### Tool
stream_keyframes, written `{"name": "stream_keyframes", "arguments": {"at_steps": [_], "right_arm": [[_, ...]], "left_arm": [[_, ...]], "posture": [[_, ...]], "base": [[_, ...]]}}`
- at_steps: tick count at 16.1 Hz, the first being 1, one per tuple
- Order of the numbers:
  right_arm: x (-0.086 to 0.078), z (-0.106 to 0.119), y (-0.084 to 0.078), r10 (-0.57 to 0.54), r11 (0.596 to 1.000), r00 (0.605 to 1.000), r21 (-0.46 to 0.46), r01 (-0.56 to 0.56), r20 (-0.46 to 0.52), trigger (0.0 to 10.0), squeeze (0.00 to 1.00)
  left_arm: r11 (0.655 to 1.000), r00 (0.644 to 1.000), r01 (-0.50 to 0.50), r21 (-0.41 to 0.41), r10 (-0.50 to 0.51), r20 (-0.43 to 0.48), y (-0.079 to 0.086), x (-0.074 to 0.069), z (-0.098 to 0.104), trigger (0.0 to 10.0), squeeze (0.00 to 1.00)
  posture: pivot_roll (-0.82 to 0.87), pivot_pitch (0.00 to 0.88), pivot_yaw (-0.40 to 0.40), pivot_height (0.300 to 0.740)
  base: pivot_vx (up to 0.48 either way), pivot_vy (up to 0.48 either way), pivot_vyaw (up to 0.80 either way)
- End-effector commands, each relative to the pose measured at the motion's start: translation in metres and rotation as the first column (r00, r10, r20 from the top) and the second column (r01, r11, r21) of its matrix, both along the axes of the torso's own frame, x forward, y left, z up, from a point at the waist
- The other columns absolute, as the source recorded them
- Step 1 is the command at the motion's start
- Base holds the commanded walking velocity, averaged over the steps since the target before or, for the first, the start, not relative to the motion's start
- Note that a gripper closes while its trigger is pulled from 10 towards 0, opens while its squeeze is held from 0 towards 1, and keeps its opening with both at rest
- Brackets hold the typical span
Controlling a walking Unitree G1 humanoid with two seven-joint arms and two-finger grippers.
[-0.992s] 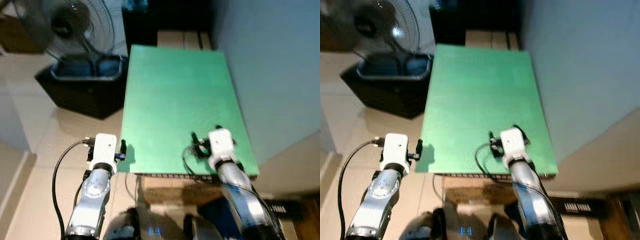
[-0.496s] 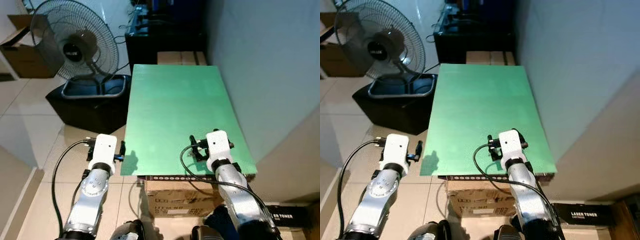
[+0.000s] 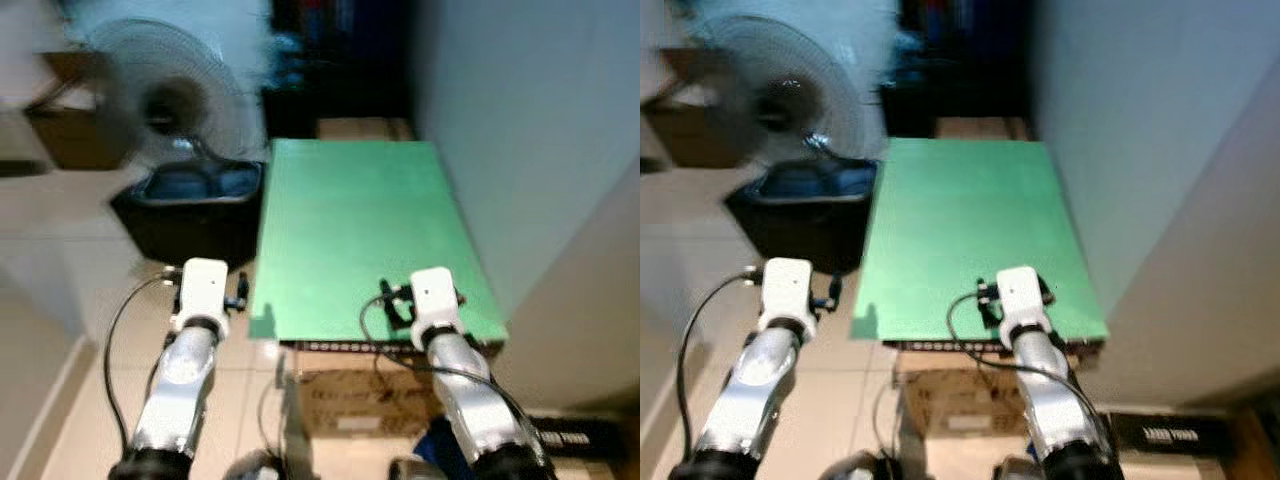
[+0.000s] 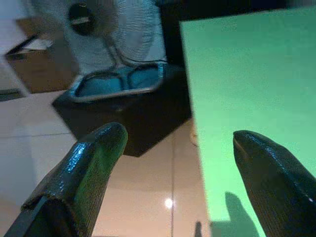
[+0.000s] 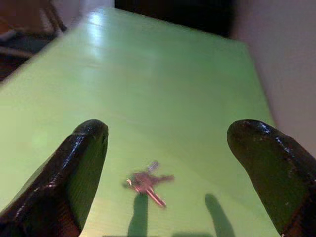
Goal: Hang keys on a hook
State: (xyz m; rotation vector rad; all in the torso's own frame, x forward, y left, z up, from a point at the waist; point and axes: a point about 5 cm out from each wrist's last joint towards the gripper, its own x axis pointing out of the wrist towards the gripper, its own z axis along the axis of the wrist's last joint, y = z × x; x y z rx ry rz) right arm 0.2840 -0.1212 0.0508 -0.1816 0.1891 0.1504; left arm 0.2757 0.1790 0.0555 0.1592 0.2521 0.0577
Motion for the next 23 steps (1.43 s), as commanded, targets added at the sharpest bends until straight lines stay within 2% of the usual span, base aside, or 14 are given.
{"name": "stream_keyframes", "arguments": {"at_steps": [1,19,23], "right_arm": [[0.0007,-0.0007,0.0000,-0.012,1.000,1.000,0.006,0.012,-0.002,10.0,0.00],[0.0034,-0.0025,-0.0067,-0.037,0.999,0.999,-0.012,0.037,-0.002,10.0,0.00],[0.0024,-0.0028,-0.0065,-0.037,0.999,0.999,-0.015,0.037,0.000,10.0,0.00]], "left_arm": [[1.000,1.000,0.020,0.003,-0.020,0.011,-0.0021,0.0065,0.0039,10.0,0.00],[0.997,0.998,0.063,0.033,-0.063,0.008,-0.0080,0.0152,0.0008,10.0,0.00],[0.994,0.994,0.102,0.040,-0.103,0.021,-0.0120,0.0154,0.0019,10.0,0.00]], "posture": [[-0.13,0.000,0.065,0.740],[-0.15,0.000,0.081,0.740],[-0.15,0.000,0.087,0.740]], "base": [[0.000,0.000,0.00],[0.000,0.000,0.00],[0.120,0.000,0.00]]}}
